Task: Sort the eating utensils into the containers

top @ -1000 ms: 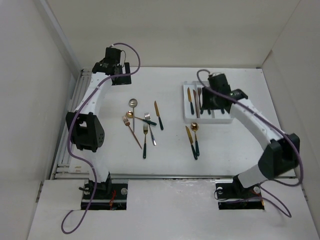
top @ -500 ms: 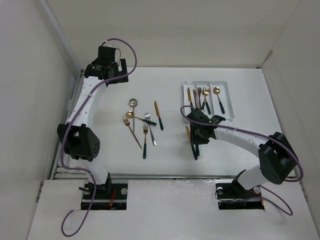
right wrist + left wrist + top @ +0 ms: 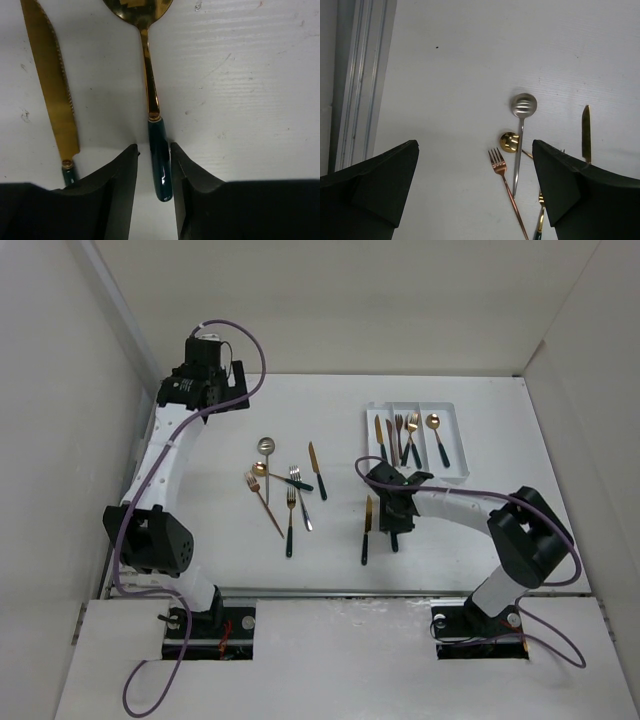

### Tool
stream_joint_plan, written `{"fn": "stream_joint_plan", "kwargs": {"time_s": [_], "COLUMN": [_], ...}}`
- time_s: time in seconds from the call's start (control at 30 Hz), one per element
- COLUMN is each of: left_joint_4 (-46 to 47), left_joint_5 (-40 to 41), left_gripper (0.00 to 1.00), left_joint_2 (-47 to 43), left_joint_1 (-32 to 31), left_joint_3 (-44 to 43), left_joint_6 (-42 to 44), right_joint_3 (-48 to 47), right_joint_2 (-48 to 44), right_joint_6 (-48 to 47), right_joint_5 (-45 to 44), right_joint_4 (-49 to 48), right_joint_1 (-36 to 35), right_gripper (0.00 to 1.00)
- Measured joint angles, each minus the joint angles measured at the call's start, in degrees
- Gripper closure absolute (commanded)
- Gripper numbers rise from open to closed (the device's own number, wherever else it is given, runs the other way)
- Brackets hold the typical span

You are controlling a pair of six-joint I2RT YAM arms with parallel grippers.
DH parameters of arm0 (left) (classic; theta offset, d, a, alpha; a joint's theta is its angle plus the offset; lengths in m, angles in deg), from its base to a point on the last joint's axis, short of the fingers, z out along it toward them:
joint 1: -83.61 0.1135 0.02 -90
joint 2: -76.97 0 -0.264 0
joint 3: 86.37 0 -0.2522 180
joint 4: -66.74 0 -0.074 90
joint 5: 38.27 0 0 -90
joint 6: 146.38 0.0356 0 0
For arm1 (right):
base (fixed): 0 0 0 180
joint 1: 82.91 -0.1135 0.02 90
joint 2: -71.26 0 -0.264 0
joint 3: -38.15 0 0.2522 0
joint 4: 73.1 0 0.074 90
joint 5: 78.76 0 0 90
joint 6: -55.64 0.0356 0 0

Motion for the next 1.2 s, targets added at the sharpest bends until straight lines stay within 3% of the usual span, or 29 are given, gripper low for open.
{"fn": "stream_joint_plan", "kwargs": {"time_s": [0.1,0.2,0.3,0.4,0.73,0.9,1.07,1.2], "left_joint_4": [0.2,0.3,0.3,0.3,0.3,0.3,0.1,-0.3], "left_joint_5": [0.0,0.1,0.2,0.2,0.3,0.4,0.5,1.2], "left_gripper": [0.04,0.04,0.04,0.03,0.03,0.03,0.03,0.03], "left_joint_2": [-0.8,-1.4,-1.5,-1.5,-1.5,-0.5,2.1,3.7], "left_joint_1": [0.5,0.6,0.7,0.7,1.0,2.6,4.0,4.5], "left_joint_3": [0.4,0.6,0.7,0.7,0.7,-0.1,-1.7,-3.5], "left_joint_6": [0.0,0.0,0.0,0.0,0.0,0.0,0.2,0.3], "right_joint_3": [-0.2,-0.4,-0.7,-0.7,-0.9,-11.1,-24.3,-27.1], "right_joint_2": [0.2,0.5,0.7,0.7,-2.7,-9.0,-10.3,-7.6], "right_joint_6": [0.5,0.7,0.7,0.6,-1.2,-8.1,-18.4,-26.1], "right_joint_5": [-0.3,-0.3,-0.4,-0.4,-4.1,-7.9,-9.6,-10.4], "right_joint_4": [-0.2,-0.3,-0.5,-0.6,2.7,6.1,1.8,-2.1], "right_joint_1": [0.0,-0.1,-0.1,-0.1,-2.1,-2.0,6.8,16.8], "right_gripper": [0.63,0.74,0.93,1.0,1.0,1.0,1.0,1.0]}}
